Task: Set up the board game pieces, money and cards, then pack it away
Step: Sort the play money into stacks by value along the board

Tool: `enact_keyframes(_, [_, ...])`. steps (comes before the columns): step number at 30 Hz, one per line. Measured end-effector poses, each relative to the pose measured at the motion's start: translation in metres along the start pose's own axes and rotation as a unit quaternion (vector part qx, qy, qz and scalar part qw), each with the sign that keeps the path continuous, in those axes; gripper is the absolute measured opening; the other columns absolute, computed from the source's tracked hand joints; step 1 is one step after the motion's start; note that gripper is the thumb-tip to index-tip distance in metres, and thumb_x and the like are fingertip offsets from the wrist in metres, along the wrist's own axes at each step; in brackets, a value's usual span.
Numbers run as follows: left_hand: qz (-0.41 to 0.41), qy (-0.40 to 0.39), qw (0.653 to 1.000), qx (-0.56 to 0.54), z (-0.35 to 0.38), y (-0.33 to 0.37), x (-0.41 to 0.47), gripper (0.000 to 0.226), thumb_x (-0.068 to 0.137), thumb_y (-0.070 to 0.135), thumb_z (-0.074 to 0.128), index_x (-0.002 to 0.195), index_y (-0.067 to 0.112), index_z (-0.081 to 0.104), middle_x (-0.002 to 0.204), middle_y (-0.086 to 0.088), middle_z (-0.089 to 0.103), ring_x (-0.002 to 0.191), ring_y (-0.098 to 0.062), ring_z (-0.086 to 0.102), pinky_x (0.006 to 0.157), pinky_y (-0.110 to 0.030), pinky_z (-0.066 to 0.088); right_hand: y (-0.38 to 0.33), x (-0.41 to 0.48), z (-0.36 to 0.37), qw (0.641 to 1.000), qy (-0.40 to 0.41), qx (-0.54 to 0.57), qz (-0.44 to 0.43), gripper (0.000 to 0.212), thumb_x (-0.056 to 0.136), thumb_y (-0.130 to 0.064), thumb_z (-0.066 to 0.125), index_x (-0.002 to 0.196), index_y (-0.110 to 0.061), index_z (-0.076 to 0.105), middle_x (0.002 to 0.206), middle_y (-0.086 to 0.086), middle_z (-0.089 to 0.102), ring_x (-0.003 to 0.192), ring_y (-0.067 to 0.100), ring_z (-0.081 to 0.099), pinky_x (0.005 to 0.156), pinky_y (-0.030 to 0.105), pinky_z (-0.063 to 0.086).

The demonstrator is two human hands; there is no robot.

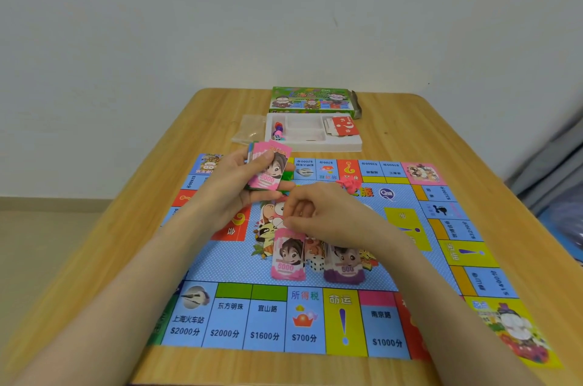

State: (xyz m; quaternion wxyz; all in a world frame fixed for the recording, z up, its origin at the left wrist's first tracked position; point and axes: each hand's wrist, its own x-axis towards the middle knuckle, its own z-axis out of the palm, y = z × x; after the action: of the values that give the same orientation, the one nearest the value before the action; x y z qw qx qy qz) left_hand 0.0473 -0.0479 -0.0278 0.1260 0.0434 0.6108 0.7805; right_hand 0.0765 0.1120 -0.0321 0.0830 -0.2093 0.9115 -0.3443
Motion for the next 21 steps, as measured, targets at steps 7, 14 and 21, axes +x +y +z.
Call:
enact_keyframes(7, [-0.002,0.0,1.0,0.0,0.0,-0.001,0.0,0.019,0.093,0.013,0.053,0.111,0.007,0.057,0.086,-0.006,0.075,0.069,-0.02,0.073,0.046,-0.02,0.054,0.004,0.003,-0.004,0.993,0.111,0.035,0.029,0.013,0.091,-0.012,0.052,0.086,-0.011,0.064,0.081,0.004,0.067,0.073,0.012,0.059,0.071,0.027,0.049])
enact_keyframes(14, [-0.011,-0.074,0.996,0.04,0.008,-0.005,-0.005,0.024,0.079,0.012,0.06,0.102,0.009,0.06,0.078,-0.004,0.074,0.062,-0.019,0.072,0.047,-0.023,0.056,-0.001,0.002,-0.005,0.95,0.264,0.167,0.008,0.017,0.082,-0.025,0.071,0.087,-0.018,0.056,0.074,-0.006,0.057,0.06,0.004,0.052,0.057,0.018,0.046])
enact_keyframes(21, [-0.022,-0.129,0.991,-0.008,0.009,-0.003,-0.007,0.029,0.086,0.001,0.052,0.114,0.008,0.056,0.092,-0.011,0.073,0.078,-0.029,0.073,0.057,-0.027,0.059,0.001,0.002,-0.011,0.936,0.316,0.156,-0.013,0.021,0.083,-0.007,0.069,0.071,-0.022,0.06,0.064,0.01,0.061,0.061,0.027,0.062,0.063,0.039,0.054])
